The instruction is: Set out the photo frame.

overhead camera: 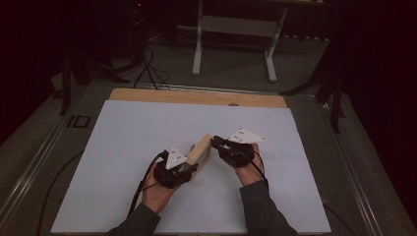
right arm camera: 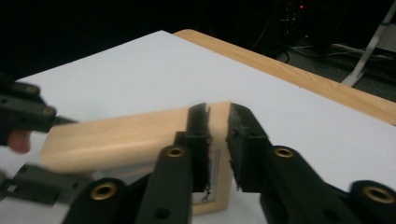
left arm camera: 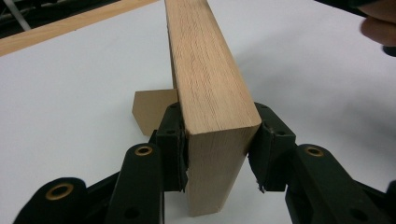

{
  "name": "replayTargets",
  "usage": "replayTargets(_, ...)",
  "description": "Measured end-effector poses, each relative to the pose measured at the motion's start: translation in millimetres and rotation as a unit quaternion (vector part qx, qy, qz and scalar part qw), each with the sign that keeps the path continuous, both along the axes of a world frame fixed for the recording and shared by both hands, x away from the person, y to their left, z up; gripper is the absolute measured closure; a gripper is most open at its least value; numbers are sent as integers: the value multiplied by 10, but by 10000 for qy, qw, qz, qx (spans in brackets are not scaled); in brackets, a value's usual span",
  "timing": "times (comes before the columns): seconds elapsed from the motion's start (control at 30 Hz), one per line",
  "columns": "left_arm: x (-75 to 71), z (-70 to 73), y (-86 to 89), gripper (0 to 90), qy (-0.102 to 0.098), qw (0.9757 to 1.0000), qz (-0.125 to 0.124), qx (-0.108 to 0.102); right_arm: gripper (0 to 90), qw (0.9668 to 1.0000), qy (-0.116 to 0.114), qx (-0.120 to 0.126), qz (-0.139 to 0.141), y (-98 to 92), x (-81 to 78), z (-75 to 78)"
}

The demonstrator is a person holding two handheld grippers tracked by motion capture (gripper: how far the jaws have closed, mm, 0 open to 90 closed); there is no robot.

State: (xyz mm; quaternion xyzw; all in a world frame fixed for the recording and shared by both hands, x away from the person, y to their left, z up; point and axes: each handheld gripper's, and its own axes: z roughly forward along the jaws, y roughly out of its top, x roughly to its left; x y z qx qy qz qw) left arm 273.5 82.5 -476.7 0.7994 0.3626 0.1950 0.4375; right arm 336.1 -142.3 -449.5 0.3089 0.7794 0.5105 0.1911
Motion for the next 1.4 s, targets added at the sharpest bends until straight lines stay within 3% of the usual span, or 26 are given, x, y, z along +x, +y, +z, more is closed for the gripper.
replayTargets(0.17, -16, 0, -9, 606, -34, 10000, -22, 35, 891, 10000, -65, -18, 8, 92, 87, -6)
replayTargets(0.3, -21, 0, -13, 606, -45, 10000, -29, 43, 897, 10000, -67, 6, -57, 157, 154, -3)
replayTargets(0.6, -29, -2, -20, 606, -45, 10000, -38, 20, 897, 9996, -76, -253, -76, 312, 278, -28)
replayTargets(0.83, -36, -3, -26, 606, -71, 10000, -40, 41, 896, 9996, -80, -243, -122, 351, 309, -61)
replayTargets(1.03, -37, -2, -25, 605, -76, 9999, -50, 65, 897, 9990, -140, -408, -129, 392, 328, -64)
replayTargets(1.4, -11, 2, 20, 597, -39, 9999, 79, 65, 898, 9987, -133, -468, -172, 380, 326, -61)
